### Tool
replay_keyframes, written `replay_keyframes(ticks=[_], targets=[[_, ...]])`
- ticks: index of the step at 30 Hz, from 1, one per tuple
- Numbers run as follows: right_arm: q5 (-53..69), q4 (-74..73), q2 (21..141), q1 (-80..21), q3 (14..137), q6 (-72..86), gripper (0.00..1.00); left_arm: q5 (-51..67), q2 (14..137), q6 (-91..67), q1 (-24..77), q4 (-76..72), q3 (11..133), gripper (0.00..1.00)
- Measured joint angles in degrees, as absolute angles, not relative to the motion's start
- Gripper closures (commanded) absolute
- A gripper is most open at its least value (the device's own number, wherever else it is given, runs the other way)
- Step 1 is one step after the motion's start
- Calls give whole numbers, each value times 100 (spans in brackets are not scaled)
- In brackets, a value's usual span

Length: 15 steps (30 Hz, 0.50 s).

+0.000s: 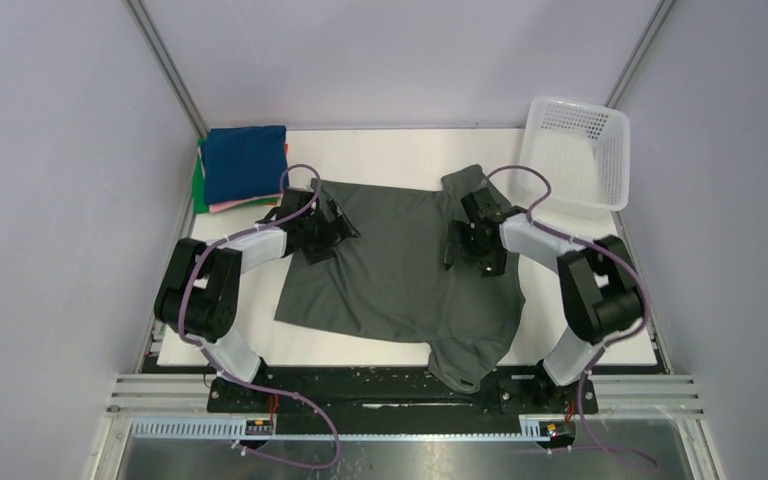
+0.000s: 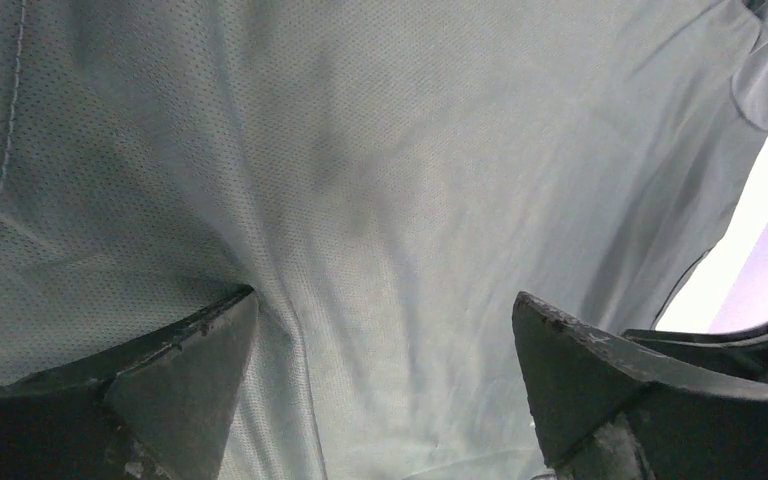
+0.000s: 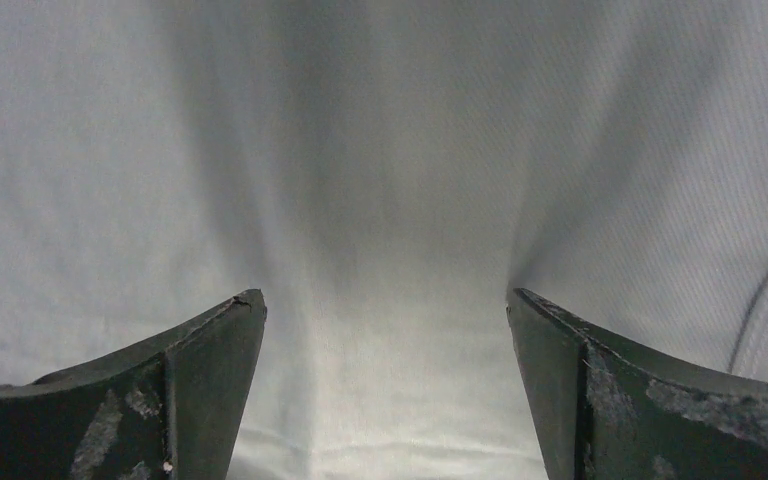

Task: Fold and stack the t-shirts
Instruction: Flatten out the tshirt

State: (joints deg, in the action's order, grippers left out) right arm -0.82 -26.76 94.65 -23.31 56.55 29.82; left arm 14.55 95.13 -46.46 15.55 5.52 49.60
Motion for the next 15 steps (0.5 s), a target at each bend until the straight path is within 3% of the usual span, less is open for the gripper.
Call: replay_keyframes(ticks=[9,15], targets=[[-27,-2926,10997,-1986,7345,2856,1,1577,10130,-4689,1308,405,5596,1],[86,-3444,12167,-1695,9111,2738,1,1245,10235,-4731,1216,574,5817,1]])
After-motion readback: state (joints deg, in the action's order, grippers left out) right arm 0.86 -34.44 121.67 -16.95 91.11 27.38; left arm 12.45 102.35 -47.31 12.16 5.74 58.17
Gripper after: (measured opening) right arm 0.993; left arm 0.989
